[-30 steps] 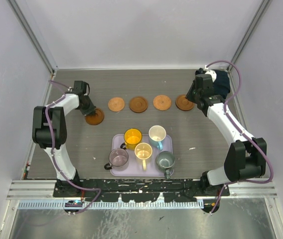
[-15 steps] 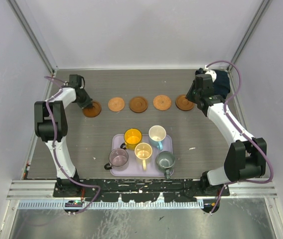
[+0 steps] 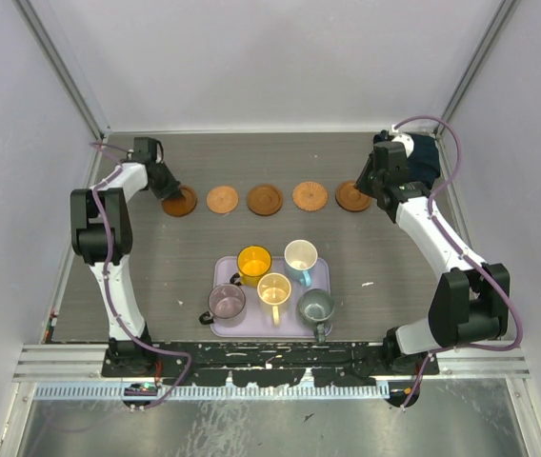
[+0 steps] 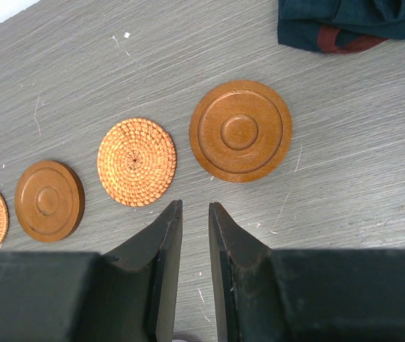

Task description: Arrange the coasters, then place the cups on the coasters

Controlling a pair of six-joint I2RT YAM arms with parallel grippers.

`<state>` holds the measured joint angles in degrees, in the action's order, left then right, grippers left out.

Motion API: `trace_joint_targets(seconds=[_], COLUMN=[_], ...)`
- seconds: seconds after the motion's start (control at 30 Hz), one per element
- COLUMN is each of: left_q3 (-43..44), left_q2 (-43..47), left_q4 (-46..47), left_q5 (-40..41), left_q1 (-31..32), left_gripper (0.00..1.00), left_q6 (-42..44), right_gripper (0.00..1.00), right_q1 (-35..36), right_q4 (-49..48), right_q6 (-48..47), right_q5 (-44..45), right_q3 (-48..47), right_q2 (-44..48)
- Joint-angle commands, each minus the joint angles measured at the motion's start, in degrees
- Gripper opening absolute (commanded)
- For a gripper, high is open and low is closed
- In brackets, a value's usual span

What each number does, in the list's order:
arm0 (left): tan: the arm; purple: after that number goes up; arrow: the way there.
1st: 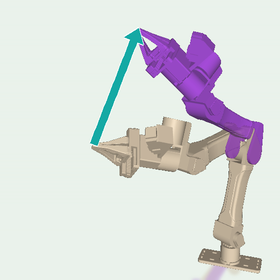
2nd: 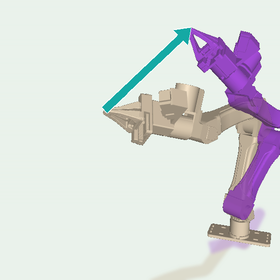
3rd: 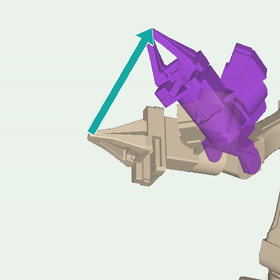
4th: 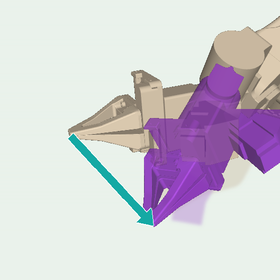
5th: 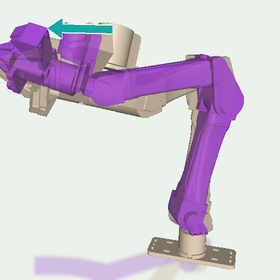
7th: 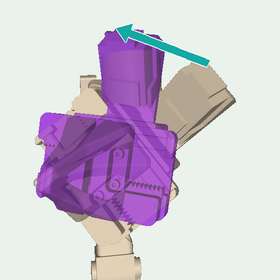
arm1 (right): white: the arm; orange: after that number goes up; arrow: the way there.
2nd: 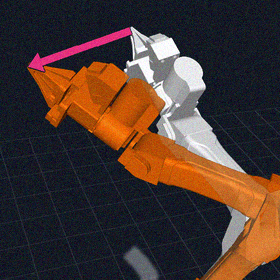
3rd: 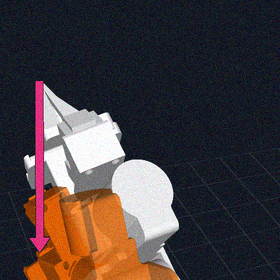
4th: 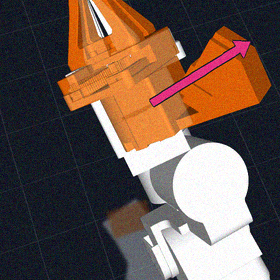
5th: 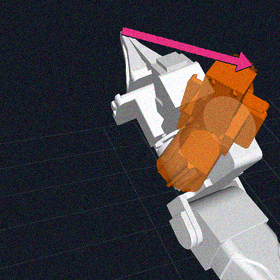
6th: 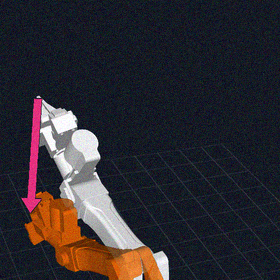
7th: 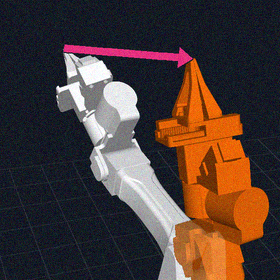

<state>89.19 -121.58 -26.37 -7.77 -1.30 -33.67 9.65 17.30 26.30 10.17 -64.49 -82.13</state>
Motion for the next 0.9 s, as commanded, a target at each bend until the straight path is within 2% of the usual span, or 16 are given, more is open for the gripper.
trace_joint_targets(seconds=[0.0, 0.6, 0.87], left_q3=[1.34, 2.29, 1.54], left_q2=[-2.57, -2.37, -1.15], left_q4=[0.64, 1.58, 2.34], left_q5=[-0.27, -0.14, -0.76], left_q1=[-0.29, -0.30, -0.31], left_gripper=[0.10, 0.10, 0.14], left_q6=[-0.04, -0.09, -0.35], right_gripper=[0.27, 0.27, 0.27], right_q1=[0.28, 0.23, 0.24], right_q4=[-1.66, -2.38, -2.44], right_q6=[-0.15, -0.60, -0.84], right_q5=[0.55, 0.36, 0.42], right_q3=[-0.50, 0.19, 0.09], right_q2=[0.30, 0.13, -0.18])
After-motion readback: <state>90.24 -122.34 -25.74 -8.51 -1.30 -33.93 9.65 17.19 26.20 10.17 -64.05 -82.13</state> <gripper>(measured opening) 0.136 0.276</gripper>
